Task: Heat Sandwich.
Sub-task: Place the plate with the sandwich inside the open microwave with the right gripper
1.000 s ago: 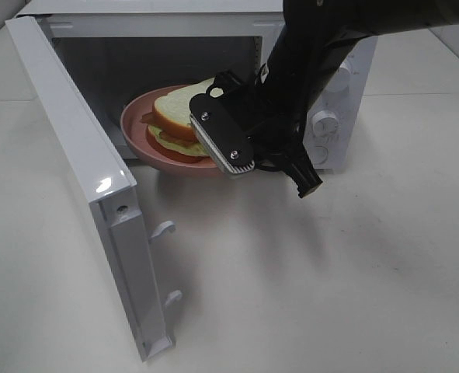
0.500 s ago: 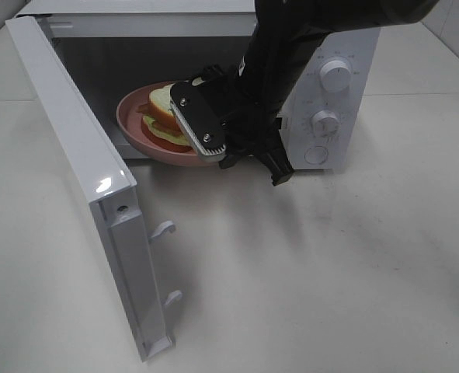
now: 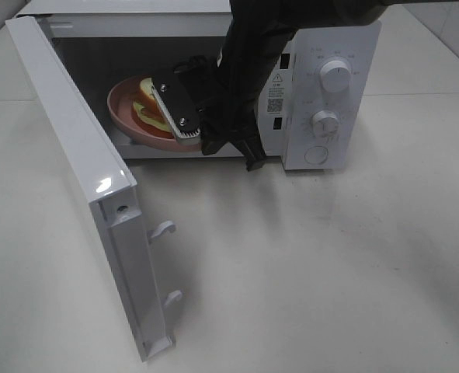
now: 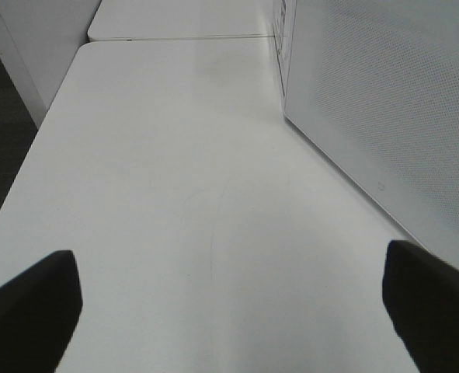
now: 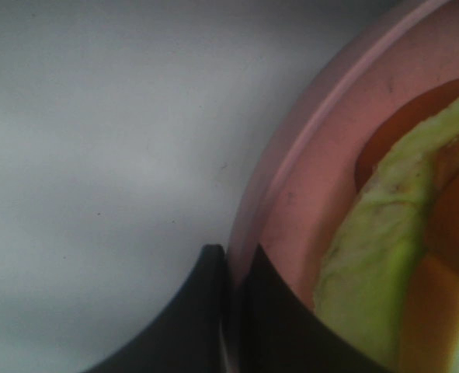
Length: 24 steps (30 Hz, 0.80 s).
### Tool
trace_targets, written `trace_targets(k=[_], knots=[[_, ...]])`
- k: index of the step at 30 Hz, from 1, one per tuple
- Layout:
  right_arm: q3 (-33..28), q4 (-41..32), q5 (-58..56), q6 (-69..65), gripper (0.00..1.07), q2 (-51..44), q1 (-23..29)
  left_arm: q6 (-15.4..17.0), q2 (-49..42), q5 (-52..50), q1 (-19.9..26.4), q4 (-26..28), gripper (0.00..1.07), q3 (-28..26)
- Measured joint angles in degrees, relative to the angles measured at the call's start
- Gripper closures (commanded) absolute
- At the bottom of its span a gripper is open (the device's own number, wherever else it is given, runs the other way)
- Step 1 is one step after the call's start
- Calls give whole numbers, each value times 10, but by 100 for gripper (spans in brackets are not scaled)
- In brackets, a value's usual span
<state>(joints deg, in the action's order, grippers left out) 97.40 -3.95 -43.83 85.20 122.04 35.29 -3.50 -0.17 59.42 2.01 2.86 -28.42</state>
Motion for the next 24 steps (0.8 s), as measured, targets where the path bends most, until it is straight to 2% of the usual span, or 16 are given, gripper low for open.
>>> trace_targets(k=[24], knots=[[162, 40, -40, -58, 107, 105, 0, 0, 0, 0, 0, 0, 7, 0]])
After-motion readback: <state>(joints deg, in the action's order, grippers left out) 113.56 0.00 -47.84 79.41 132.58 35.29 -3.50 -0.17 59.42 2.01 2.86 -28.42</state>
